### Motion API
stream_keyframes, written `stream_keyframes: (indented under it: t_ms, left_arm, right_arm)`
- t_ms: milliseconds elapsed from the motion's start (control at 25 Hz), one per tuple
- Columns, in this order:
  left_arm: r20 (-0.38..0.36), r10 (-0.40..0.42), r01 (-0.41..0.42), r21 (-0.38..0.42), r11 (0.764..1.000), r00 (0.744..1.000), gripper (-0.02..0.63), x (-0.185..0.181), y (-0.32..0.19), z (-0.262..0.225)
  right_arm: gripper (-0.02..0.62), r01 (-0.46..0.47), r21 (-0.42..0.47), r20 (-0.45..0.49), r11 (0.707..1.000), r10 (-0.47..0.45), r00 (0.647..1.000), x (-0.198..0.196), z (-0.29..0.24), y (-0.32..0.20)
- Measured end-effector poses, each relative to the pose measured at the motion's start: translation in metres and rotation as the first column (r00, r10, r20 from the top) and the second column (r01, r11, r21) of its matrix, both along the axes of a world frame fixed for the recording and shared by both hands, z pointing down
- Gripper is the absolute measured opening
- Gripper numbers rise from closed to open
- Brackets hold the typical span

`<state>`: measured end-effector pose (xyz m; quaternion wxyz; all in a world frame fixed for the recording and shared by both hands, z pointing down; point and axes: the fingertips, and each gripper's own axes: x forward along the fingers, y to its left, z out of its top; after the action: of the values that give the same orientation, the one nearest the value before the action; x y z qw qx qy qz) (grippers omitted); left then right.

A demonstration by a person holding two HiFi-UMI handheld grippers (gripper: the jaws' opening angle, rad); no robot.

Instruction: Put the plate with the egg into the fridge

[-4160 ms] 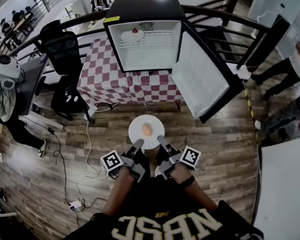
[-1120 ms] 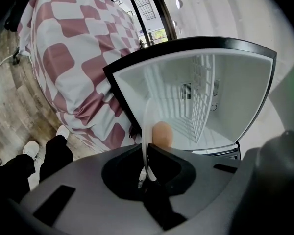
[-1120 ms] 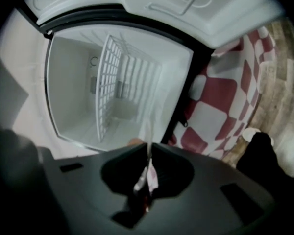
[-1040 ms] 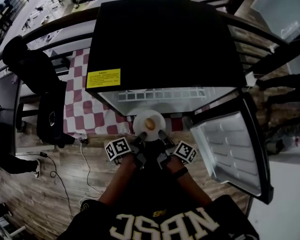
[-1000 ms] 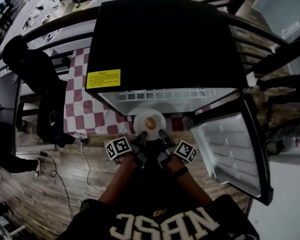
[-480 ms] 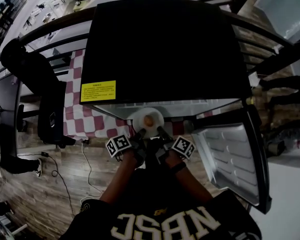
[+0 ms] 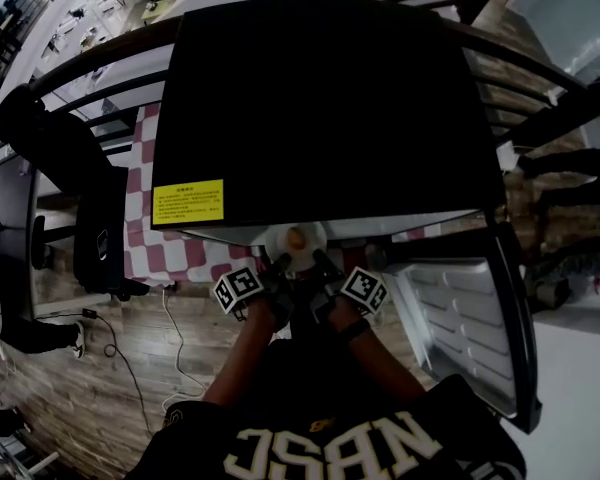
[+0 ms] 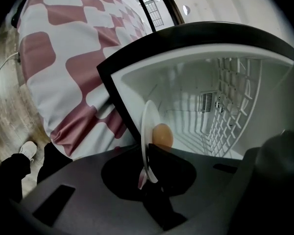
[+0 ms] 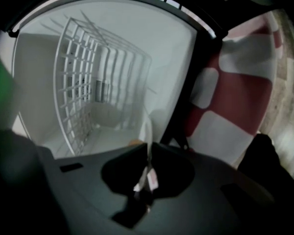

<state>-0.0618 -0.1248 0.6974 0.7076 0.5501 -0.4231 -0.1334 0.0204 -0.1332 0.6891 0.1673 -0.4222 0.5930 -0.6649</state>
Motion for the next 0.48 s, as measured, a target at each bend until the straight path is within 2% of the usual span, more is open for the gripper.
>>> stream_keyframes:
  t_ms: [160, 320, 480]
  left_arm:
    - [0.005, -0.006, 0.006, 0.0, 1.0, 1.0, 0.04, 0.001, -0.01, 0.004]
    - [0.013, -0.006, 0.007, -0.008, 1.0, 1.0, 0.041, 0.003, -0.016, 0.007]
    - [0.01, -0.021, 0.021, -0.004, 1.0, 1.0, 0.041, 0.003, -0.02, 0.009]
  right_arm:
    - [0.037, -0.003, -0.01, -0.014, 1.0, 0.003, 1.0, 0.001, 0.004, -0.008]
    - [0.035, 0.006, -0.038, -0.084, 0.999, -0.009, 0.996, 0.004, 0.011, -0.012]
    - [0.037, -0.005, -0.049, -0.103, 0.999, 0.0, 0.995, 0.004, 0.012, -0.016]
